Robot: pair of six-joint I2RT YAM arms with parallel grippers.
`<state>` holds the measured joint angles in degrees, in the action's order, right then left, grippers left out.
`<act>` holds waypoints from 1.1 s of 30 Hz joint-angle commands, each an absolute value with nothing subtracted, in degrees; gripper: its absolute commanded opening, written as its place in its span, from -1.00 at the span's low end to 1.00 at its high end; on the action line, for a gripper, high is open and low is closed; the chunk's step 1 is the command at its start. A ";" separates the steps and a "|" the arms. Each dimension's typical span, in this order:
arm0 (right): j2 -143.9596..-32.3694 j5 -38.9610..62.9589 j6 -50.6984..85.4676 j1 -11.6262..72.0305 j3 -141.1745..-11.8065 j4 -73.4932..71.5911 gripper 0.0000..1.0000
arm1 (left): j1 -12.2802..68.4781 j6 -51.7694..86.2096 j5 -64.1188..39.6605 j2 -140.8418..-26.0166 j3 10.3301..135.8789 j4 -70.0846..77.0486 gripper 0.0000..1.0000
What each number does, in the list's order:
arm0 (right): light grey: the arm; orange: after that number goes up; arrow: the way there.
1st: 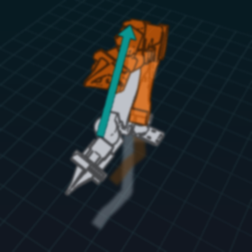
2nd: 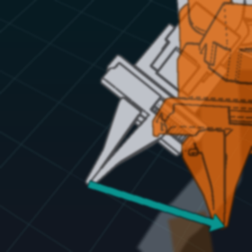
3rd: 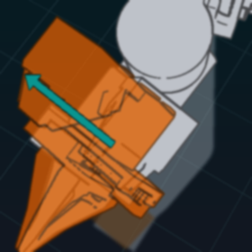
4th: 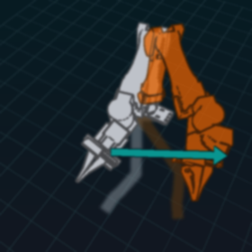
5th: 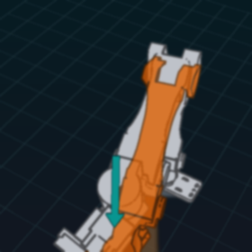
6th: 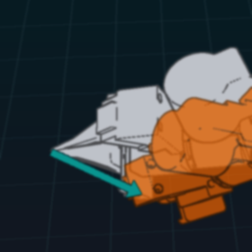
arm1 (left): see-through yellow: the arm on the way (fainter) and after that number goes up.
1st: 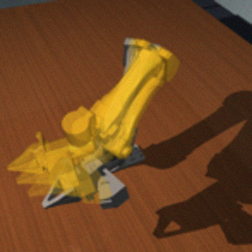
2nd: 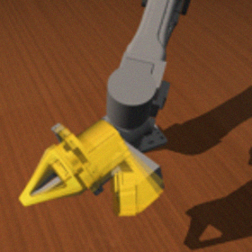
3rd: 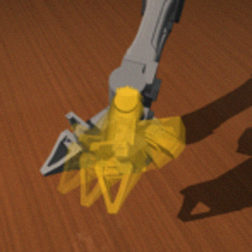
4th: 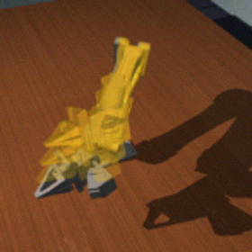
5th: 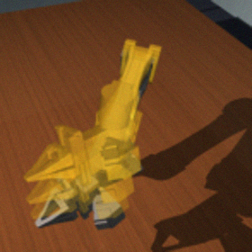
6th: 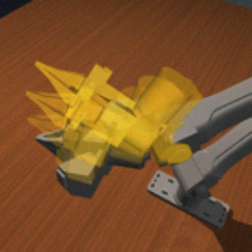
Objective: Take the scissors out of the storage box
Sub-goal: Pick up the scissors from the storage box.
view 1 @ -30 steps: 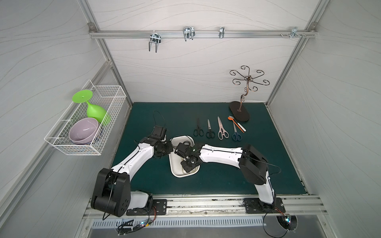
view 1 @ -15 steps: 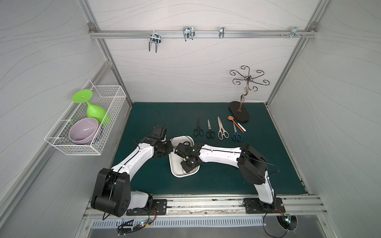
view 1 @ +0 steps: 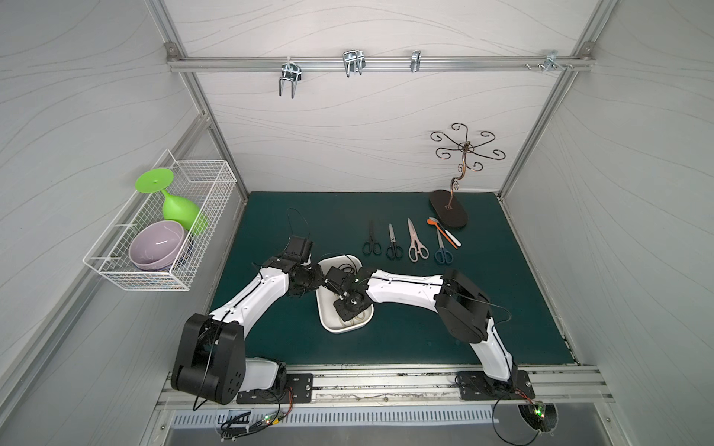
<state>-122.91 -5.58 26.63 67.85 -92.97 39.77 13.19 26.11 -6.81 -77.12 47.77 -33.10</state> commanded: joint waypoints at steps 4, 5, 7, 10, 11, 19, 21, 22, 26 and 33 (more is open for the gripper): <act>-122.10 -7.12 26.94 67.53 -90.85 41.57 -0.69 | 13.45 25.06 -6.00 -77.17 49.70 -31.39 -1.00; -121.48 -7.13 26.79 67.43 -90.84 41.57 -0.73 | 13.45 25.06 -5.98 -77.10 49.75 -31.50 -1.00; -120.40 -7.34 26.97 67.11 -91.05 41.91 -0.78 | 13.47 25.05 -5.93 -77.08 49.73 -31.47 -1.00; -118.76 -7.04 27.72 66.39 -91.09 42.17 -0.80 | 13.45 25.05 -5.87 -77.03 49.71 -31.40 -1.00; -118.35 -7.03 27.96 66.12 -91.05 42.27 -0.83 | 13.45 25.08 -5.79 -77.03 49.81 -31.42 -1.00; -115.58 -6.59 28.83 64.96 -91.92 42.80 -0.84 | 13.45 25.05 -5.66 -77.90 49.61 -30.76 -1.00; -114.90 -5.92 29.50 64.33 -91.89 42.55 -0.84 | 13.45 24.97 -5.54 -78.43 49.66 -30.72 -1.00; -114.58 -5.33 29.85 63.89 -91.85 42.32 -0.84 | 13.45 24.96 -5.48 -78.70 49.67 -30.51 -1.00; -114.17 -3.54 30.72 62.78 -91.76 41.84 -0.85 | 13.38 25.06 -5.40 -79.75 49.75 -30.24 -1.00; -112.93 -2.86 31.42 62.16 -91.92 41.35 -0.88 | 13.36 25.18 -5.29 -81.31 50.16 -30.29 -1.00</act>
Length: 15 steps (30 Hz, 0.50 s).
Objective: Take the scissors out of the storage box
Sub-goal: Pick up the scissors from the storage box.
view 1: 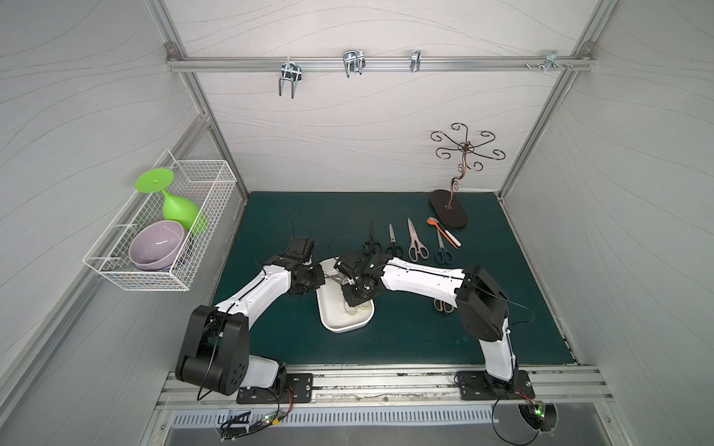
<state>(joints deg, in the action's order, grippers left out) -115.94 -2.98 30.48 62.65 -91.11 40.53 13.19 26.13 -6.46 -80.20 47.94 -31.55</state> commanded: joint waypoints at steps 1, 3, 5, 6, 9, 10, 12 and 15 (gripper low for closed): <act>-112.63 -3.09 31.45 62.08 -91.88 41.31 -0.88 | 13.36 25.14 -5.34 -81.62 50.23 -30.37 -1.00; -112.00 -3.41 31.63 61.77 -91.78 41.06 -0.88 | 13.25 25.05 -5.38 -82.17 50.45 -30.41 -1.00; -111.65 -3.36 31.79 61.40 -91.96 40.87 -0.88 | 13.27 24.81 -5.68 -82.68 50.61 -30.43 -1.00; -111.50 -3.34 31.85 61.30 -92.08 40.87 -0.88 | 13.27 24.79 -5.68 -82.86 50.62 -30.34 -1.00; -111.12 -3.41 31.78 61.17 -92.43 40.78 -0.88 | 13.27 24.61 -5.86 -83.31 50.88 -30.62 -0.90; -110.93 -3.40 31.82 61.17 -92.55 40.69 -0.88 | 13.20 24.61 -5.73 -83.40 50.97 -30.84 -0.72; -110.37 -3.83 31.87 61.17 -92.87 40.78 -0.88 | 13.18 24.61 -5.71 -83.11 50.89 -30.85 -0.56; -109.92 -4.22 31.64 60.87 -93.24 40.82 -0.88 | 13.18 24.70 -5.46 -82.70 50.80 -31.01 -0.47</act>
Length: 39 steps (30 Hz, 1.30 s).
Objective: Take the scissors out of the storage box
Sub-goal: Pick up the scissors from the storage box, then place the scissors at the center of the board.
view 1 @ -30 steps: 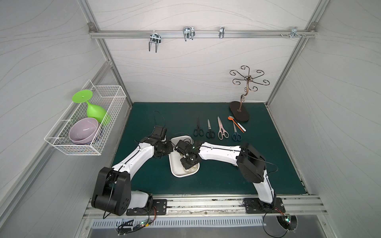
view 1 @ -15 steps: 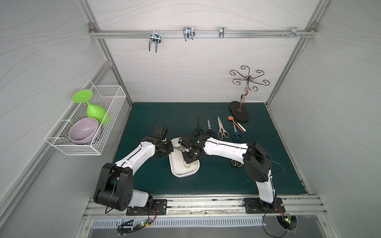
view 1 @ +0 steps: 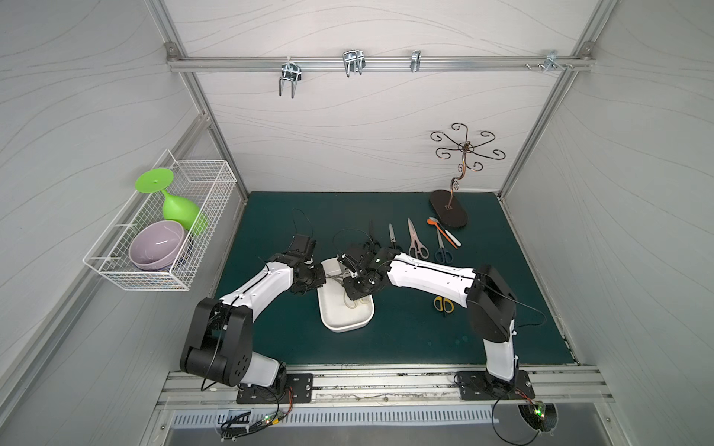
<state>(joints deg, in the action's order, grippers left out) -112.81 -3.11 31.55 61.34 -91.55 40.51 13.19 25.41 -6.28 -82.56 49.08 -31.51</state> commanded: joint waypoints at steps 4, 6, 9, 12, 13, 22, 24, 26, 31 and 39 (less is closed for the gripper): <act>-108.83 -4.56 31.96 60.00 -93.54 41.04 -0.88 | 13.12 24.85 -5.71 -82.36 50.87 -31.33 -0.42; -107.71 -5.09 32.06 59.39 -93.64 41.24 -0.88 | 12.93 25.06 -6.11 -82.09 51.23 -31.64 -0.42; -105.56 -6.17 31.56 58.01 -93.75 42.46 -0.88 | 12.45 25.31 -7.18 -81.65 52.76 -32.80 -0.38; -102.78 -6.72 31.22 55.78 -92.54 43.70 -0.88 | 11.79 25.74 -8.22 -81.39 55.47 -34.18 -0.36; -101.84 -6.89 31.20 54.99 -91.79 44.02 -0.88 | 11.70 25.94 -8.31 -81.34 56.39 -34.73 -0.36; -93.15 -8.52 30.04 47.87 -81.71 46.93 -0.88 | 9.54 27.02 -10.70 -80.13 62.21 -38.97 -0.37; -90.94 -8.62 30.55 46.51 -78.67 47.64 -0.88 | 9.32 27.50 -11.70 -79.17 62.66 -39.74 -0.38; -88.98 -8.44 31.13 45.65 -75.20 48.03 -0.88 | 9.32 27.64 -12.63 -78.46 62.96 -40.31 -0.38; -85.85 -7.30 33.52 45.51 -67.64 48.73 -0.88 | 9.32 27.69 -13.22 -78.05 62.16 -40.75 -0.39; -83.01 -2.75 40.08 46.40 -58.56 46.19 -0.88 | 9.32 28.48 -13.25 -77.97 61.68 -40.75 -0.40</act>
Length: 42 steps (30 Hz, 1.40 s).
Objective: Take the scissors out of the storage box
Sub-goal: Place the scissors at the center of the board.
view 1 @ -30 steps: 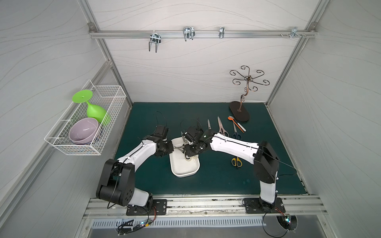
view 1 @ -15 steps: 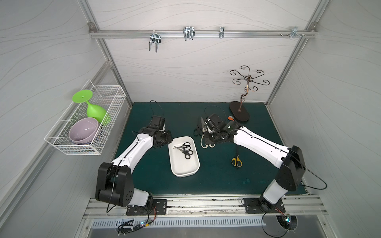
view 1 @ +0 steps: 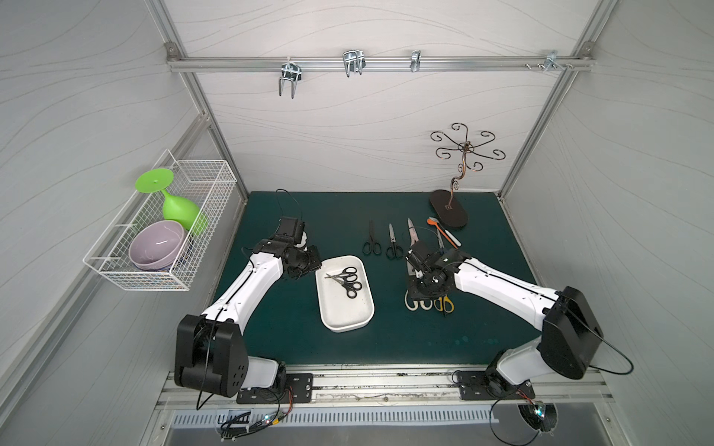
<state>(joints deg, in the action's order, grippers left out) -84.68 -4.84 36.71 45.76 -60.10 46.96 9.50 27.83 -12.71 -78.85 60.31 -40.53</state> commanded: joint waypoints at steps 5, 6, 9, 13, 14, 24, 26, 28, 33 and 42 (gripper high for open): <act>-84.43 -1.92 41.33 47.07 -56.14 45.12 -0.87 | 9.32 28.74 -13.02 -77.70 61.44 -40.65 -0.40; -84.59 -2.00 41.74 47.28 -55.70 44.88 -0.88 | 9.32 28.82 -13.05 -77.55 61.27 -40.61 -0.40; -85.48 -2.29 42.61 47.86 -54.78 44.78 -0.88 | 9.32 28.76 -12.67 -77.00 60.92 -40.84 -0.40; -87.44 -1.67 42.89 48.10 -54.32 44.12 -0.87 | 9.24 28.67 -12.31 -76.82 60.43 -40.89 -0.40; -87.86 -1.53 43.02 48.08 -54.39 44.20 -0.87 | 9.23 28.70 -12.31 -76.75 60.47 -40.87 -0.40; -92.73 -2.11 41.67 46.87 -55.31 42.18 -0.86 | 9.14 28.67 -12.11 -76.33 60.30 -40.96 -0.41; -94.27 -2.46 40.74 46.64 -55.84 41.67 -0.85 | 9.15 28.65 -12.12 -76.13 60.11 -40.96 -0.41; -95.69 -2.47 40.00 46.32 -56.16 41.43 -0.85 | 9.16 28.65 -11.92 -75.87 60.03 -41.05 -0.41; -97.83 -3.39 39.11 45.96 -56.39 40.52 -0.84 | 8.91 28.83 -11.47 -74.89 59.63 -41.04 -0.41; -99.01 -3.68 38.65 45.72 -57.57 41.04 -0.53 | 8.70 29.00 -11.49 -74.21 59.00 -41.17 -0.41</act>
<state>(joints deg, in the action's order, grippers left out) -97.71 -2.35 39.55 46.37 -57.43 43.13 9.04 28.75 -12.21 -75.46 59.09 -40.66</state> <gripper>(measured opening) 0.319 0.296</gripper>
